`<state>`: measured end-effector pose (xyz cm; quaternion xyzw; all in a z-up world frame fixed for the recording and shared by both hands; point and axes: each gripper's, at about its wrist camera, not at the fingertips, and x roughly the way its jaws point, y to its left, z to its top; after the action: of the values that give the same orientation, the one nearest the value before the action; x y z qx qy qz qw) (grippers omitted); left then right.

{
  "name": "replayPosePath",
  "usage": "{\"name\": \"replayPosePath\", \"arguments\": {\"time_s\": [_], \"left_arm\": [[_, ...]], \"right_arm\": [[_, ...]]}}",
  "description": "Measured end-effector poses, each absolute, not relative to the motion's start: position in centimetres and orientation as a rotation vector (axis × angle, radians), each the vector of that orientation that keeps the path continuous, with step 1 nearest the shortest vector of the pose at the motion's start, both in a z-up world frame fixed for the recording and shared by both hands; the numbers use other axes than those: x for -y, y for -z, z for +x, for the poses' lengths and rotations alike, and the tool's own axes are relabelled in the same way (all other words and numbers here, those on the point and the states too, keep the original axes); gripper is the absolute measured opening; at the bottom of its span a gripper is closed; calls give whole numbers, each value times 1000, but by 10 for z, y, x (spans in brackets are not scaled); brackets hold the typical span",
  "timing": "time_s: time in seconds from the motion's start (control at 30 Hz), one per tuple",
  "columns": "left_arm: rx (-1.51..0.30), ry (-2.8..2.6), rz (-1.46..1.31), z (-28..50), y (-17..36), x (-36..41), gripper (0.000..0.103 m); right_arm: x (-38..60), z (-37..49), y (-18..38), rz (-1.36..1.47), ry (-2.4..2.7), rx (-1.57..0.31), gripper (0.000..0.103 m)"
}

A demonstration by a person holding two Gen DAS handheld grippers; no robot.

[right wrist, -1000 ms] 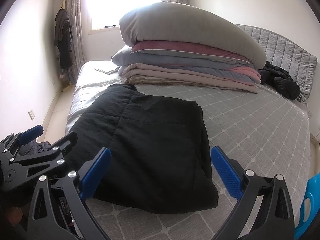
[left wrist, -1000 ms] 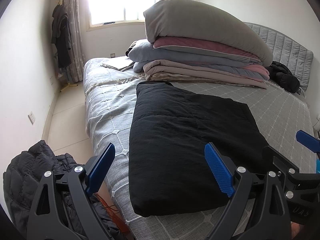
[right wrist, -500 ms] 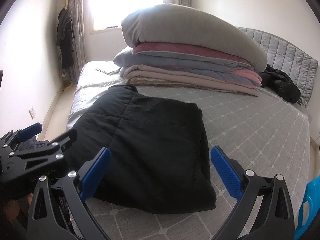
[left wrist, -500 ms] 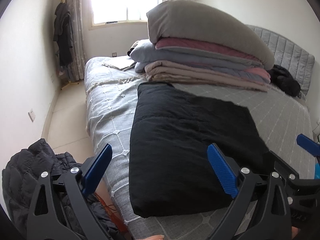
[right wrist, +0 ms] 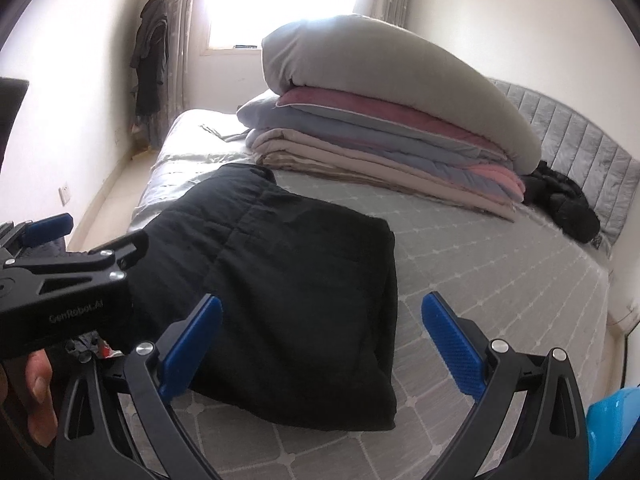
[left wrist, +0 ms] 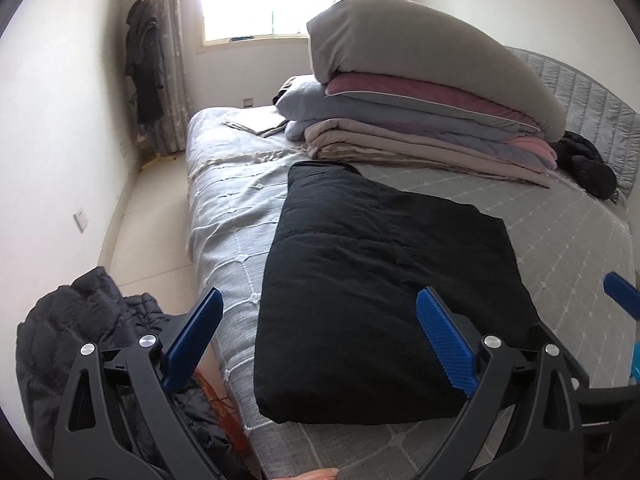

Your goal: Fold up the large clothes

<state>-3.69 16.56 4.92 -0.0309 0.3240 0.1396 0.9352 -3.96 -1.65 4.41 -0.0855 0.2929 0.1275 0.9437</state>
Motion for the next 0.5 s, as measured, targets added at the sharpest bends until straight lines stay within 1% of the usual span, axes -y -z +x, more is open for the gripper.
{"name": "replayPosePath", "arguments": {"time_s": [0.1,0.5], "left_arm": [[-657,-287,-75,-39,-51,-165,94],[-612,-295,3,-55,-60,-162,94]], "right_arm": [[21,-37,-46,-142,-273,-620,97],[19,-43,-51,-122,-264,-586,97]]}}
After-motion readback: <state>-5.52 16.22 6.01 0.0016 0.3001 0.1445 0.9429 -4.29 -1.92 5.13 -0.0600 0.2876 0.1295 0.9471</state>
